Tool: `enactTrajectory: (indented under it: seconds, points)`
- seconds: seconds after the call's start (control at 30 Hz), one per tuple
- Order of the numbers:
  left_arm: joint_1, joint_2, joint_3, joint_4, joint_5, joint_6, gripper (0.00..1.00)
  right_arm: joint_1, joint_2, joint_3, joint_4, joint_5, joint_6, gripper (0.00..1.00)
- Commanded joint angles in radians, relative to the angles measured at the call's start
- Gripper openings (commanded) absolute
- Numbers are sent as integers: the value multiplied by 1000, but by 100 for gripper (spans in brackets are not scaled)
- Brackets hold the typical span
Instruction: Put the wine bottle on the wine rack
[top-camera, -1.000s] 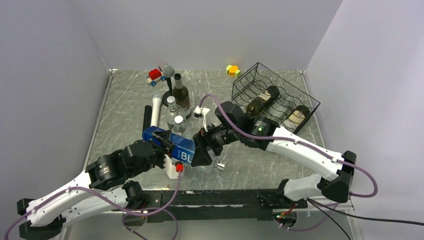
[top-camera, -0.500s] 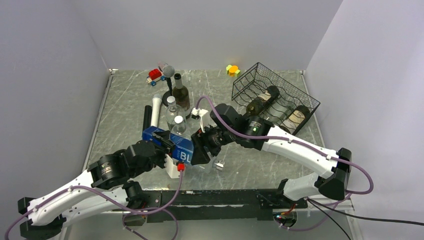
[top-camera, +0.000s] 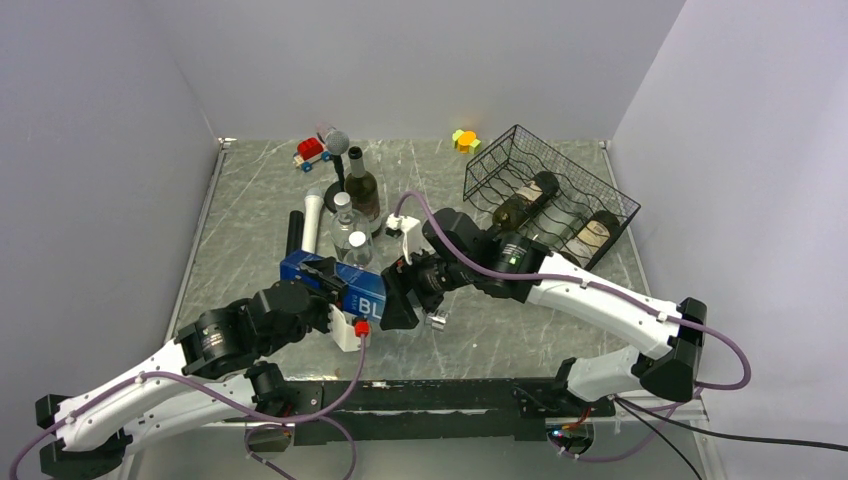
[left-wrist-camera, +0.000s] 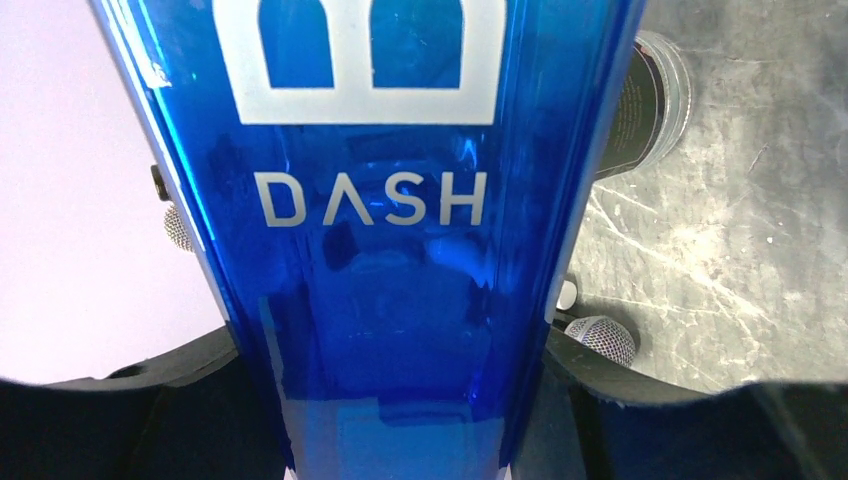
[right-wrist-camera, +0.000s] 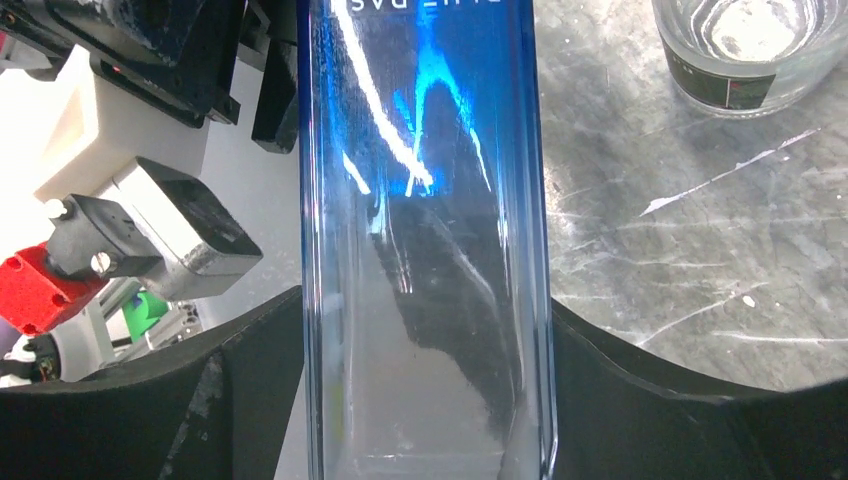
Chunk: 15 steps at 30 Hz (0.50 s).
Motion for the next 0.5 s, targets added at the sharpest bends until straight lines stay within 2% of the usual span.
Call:
enactTrajectory:
  seconds: [0.0,0.07,0.33,0.43,0.47]
  points:
    - [5,-19,65,191,-102,-43,1,9,-47,-3,-23,-10,22,78]
    - [5,-16,66,191,-105,-41,1,9,-46,-5,-20,-14,22,71]
    - [5,-4,83,195,-85,-62,1,8,-16,14,-14,47,23,30]
    - [4,-6,81,198,-83,-70,1,10,-19,14,-9,79,29,0]
    - [4,-6,80,203,-84,-74,1,10,-21,13,-7,90,32,0]
